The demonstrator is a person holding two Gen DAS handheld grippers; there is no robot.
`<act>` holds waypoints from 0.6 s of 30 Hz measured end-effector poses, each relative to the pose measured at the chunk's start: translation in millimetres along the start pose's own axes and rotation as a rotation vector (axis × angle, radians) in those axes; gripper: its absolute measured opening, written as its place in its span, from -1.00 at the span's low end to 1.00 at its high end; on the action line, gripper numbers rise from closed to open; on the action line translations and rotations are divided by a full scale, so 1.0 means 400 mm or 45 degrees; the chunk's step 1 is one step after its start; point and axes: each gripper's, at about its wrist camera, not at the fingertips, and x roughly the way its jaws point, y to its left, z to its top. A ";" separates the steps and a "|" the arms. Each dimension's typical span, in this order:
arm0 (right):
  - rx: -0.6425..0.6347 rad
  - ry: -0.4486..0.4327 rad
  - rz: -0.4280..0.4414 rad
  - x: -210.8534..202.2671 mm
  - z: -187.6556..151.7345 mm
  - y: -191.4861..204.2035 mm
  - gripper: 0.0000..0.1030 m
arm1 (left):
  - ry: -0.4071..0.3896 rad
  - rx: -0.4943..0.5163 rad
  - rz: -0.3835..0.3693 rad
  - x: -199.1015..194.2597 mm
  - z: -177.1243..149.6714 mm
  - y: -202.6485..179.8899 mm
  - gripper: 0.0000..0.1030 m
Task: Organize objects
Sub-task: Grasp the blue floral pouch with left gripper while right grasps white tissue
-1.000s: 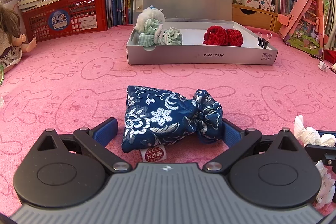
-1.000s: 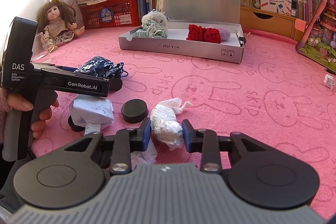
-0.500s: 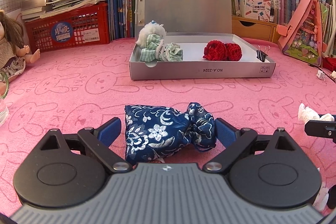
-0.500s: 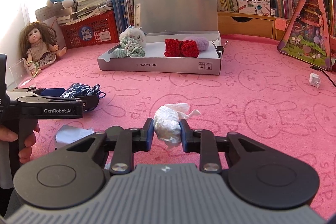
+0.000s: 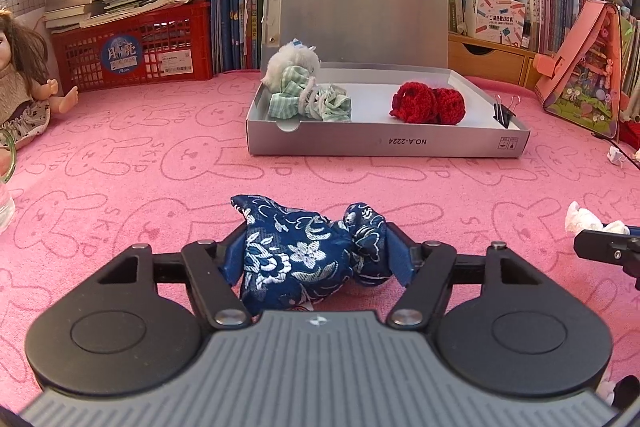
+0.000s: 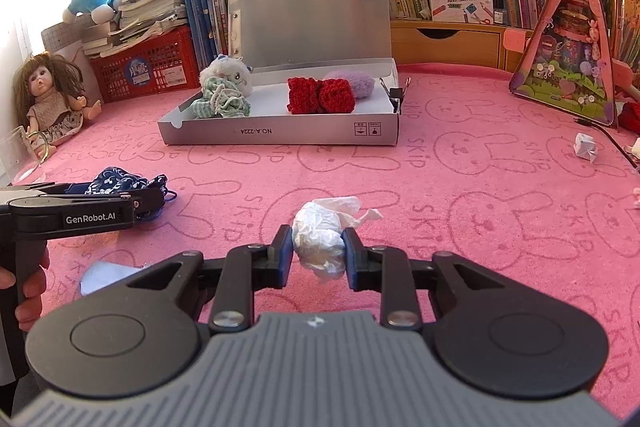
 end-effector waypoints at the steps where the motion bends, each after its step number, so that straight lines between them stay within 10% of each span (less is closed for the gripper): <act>1: 0.002 -0.001 0.001 0.001 0.006 -0.001 -0.40 | 0.000 -0.008 -0.005 -0.002 0.006 0.002 0.33; 18: -0.011 -0.069 -0.028 0.017 0.107 0.000 -0.40 | -0.067 -0.056 -0.073 -0.006 0.109 0.024 0.18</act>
